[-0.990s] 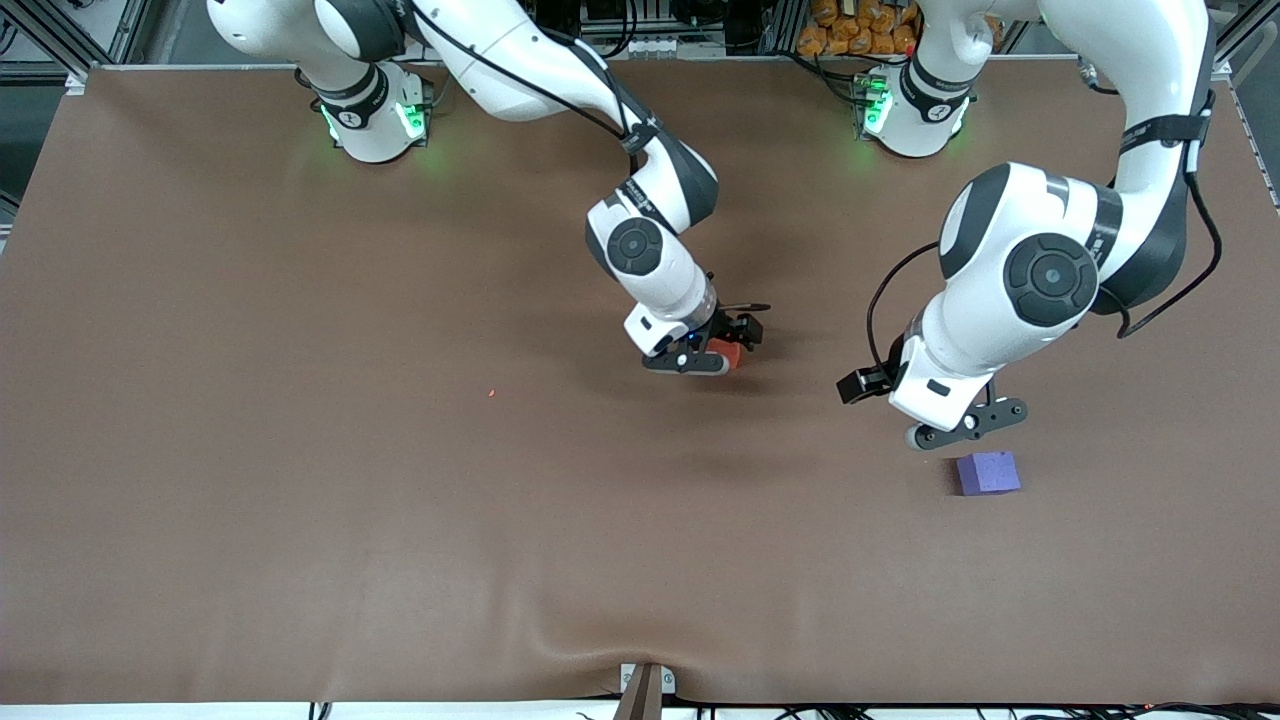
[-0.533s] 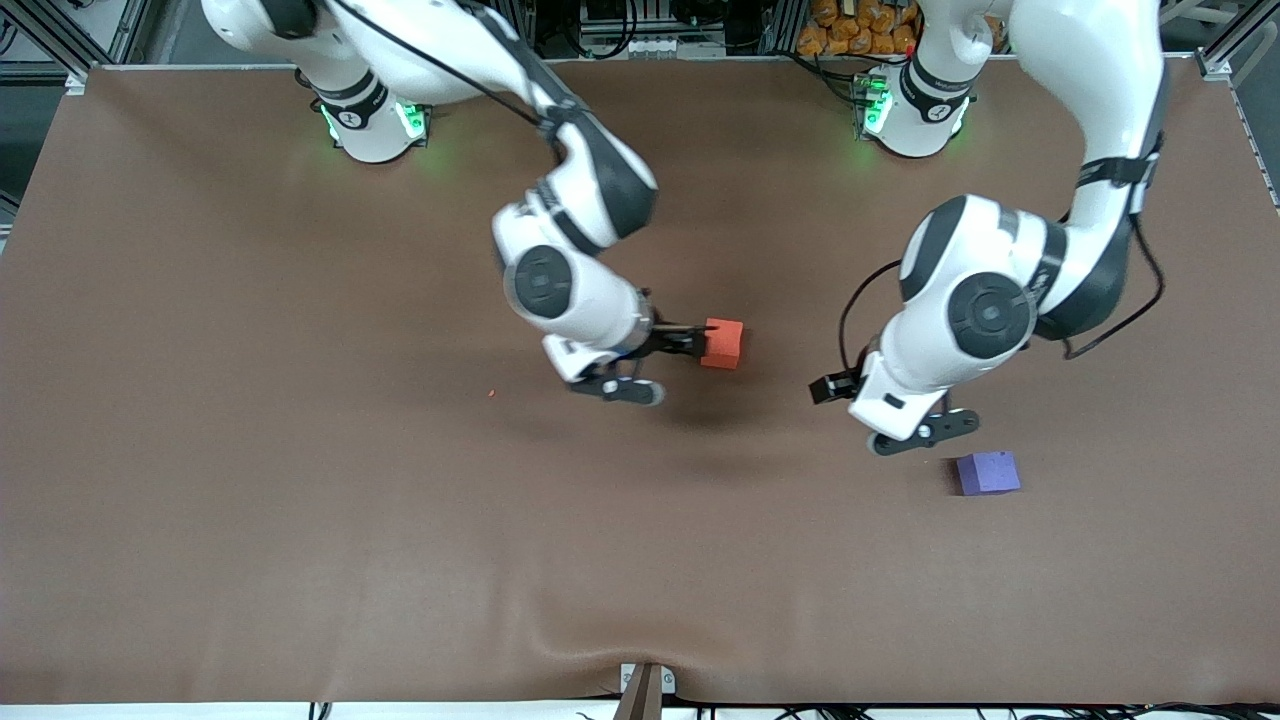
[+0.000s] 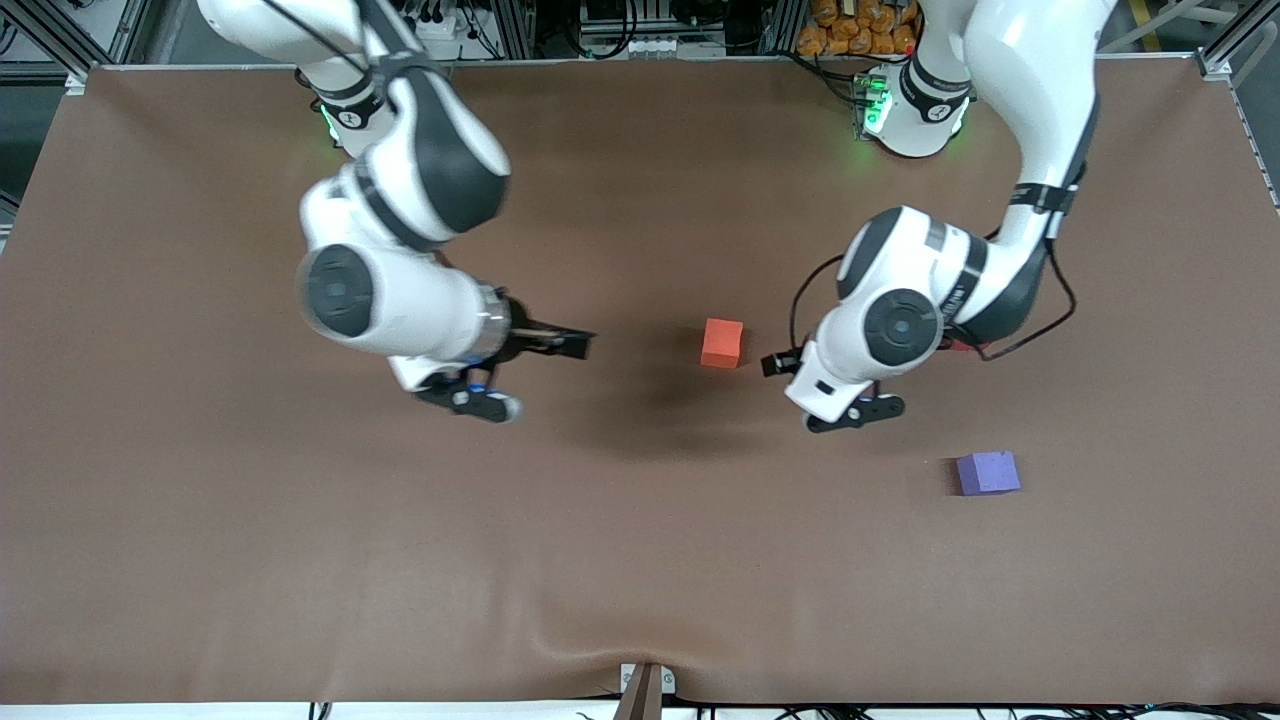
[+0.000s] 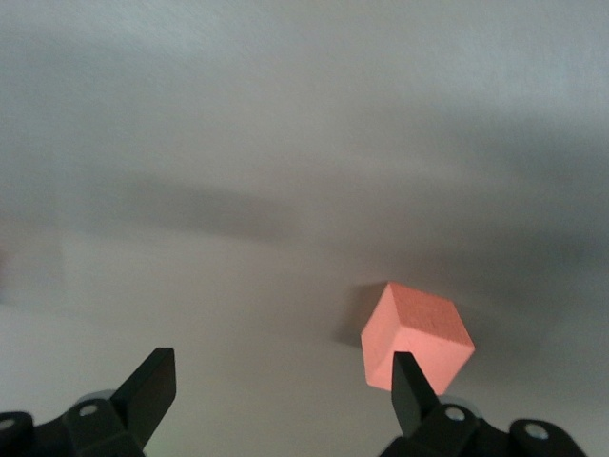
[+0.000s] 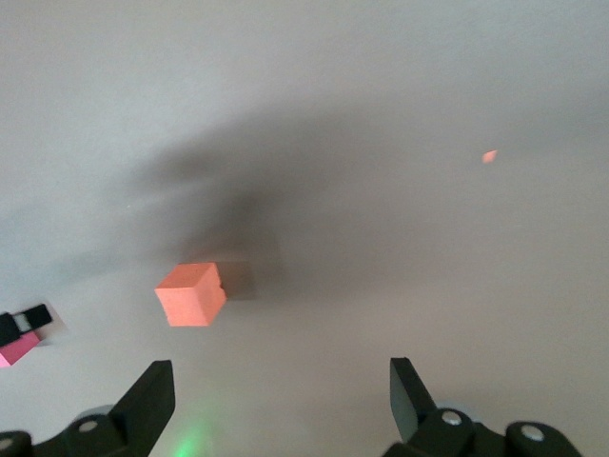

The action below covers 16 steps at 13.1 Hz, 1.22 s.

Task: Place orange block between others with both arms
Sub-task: 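Grasp the orange cube with the left gripper while the right gripper releases, then hold the orange cube with the left gripper while the right gripper withdraws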

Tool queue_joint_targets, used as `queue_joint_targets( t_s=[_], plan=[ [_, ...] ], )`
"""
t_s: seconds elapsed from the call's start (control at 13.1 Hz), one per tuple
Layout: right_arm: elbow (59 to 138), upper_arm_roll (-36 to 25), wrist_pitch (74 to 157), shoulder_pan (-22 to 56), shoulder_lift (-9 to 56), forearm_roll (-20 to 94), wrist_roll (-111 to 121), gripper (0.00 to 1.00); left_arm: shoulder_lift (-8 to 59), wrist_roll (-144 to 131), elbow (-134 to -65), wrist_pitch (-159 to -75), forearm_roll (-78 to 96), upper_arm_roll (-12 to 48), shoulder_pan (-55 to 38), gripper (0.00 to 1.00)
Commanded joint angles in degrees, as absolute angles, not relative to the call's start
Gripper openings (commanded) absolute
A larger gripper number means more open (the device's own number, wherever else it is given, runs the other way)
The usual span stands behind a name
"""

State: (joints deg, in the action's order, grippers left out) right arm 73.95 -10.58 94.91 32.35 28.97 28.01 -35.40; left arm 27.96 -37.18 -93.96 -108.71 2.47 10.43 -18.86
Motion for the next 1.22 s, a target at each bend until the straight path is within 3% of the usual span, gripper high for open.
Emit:
queue_joint_targets(
  t_s=[0.0,0.53,1.14],
  plan=[
    [75.2,-9.3,89.2,26.0,25.1,26.6,-30.8,1.00,28.9,-37.3,-94.1,-110.5,3.1,10.3,-21.1,1.00],
    [75.5,-9.3,80.9,13.5,17.8,18.7,-17.2,1.00,32.5,-35.9,-94.7,-117.1,2.4,10.3,-26.3,1.00],
    [75.6,-9.2,79.7,1.2,15.8,13.2,3.4,1.00,32.4,-30.9,-100.8,-125.0,1.2,10.4,-27.2,0.96]
  ],
)
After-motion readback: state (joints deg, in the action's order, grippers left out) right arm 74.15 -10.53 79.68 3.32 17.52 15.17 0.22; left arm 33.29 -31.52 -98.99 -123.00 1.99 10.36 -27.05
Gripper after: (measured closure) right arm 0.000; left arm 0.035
